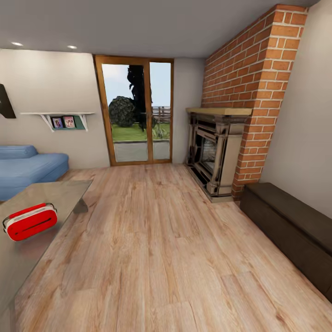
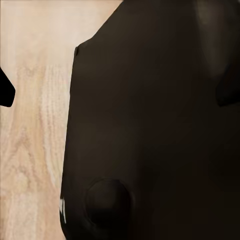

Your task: Turn on the radio receiver that's on the table in the living room.

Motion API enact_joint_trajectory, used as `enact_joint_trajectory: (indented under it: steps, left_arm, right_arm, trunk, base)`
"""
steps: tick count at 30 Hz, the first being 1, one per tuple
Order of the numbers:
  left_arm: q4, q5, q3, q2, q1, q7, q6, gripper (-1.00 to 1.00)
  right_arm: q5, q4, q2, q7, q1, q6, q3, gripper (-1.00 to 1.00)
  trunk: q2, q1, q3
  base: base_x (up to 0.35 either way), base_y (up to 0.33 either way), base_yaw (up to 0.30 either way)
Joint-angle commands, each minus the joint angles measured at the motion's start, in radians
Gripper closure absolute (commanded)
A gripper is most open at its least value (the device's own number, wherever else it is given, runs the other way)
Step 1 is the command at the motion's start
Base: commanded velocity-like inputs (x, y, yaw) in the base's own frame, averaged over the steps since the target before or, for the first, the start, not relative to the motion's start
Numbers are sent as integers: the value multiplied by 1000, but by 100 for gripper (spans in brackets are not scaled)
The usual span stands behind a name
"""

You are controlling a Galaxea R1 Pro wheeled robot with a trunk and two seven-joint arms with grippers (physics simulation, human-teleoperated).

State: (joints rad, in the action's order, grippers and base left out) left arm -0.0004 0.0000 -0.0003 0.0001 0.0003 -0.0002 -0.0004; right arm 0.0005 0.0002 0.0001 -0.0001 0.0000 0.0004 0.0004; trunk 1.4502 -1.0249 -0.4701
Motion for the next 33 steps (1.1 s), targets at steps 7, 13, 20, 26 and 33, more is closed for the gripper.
enact_joint_trajectory:
  steps: [7, 13, 20, 26, 33]
  left_arm:
    - [-17, 0, -4, 5, 1, -2, -8, -100]
    - [-19, 0, -4, 6, 1, -1, -22, -100]
    - [-20, 0, -4, 5, 1, -1, -23, -100]
    - [-20, 1, -3, 3, 1, -1, -23, -100]
    - [-20, 1, -3, 3, 1, -1, -25, -100]
  right_arm:
    - [0, 1, 2, -1, -12, 7, 39, -100]
    - [-33, 1, 4, 1, -12, 3, 73, -100]
    - [-45, 1, 5, 2, -12, 1, 112, -100]
    - [-48, 1, 4, 2, -12, -31, 146, -100]
    - [-49, 1, 4, 2, -12, -77, 309, -100]
  trunk:
    - [0, 0, 0]
    - [0, 0, 0]
    - [0, 0, 0]
    - [0, 0, 0]
    - [0, 0, 0]
  base:
    - [0, 0, 0]
    - [0, 0, 0]
    - [0, 0, 30]
    - [0, 0, 252]
    - [0, 0, 289]
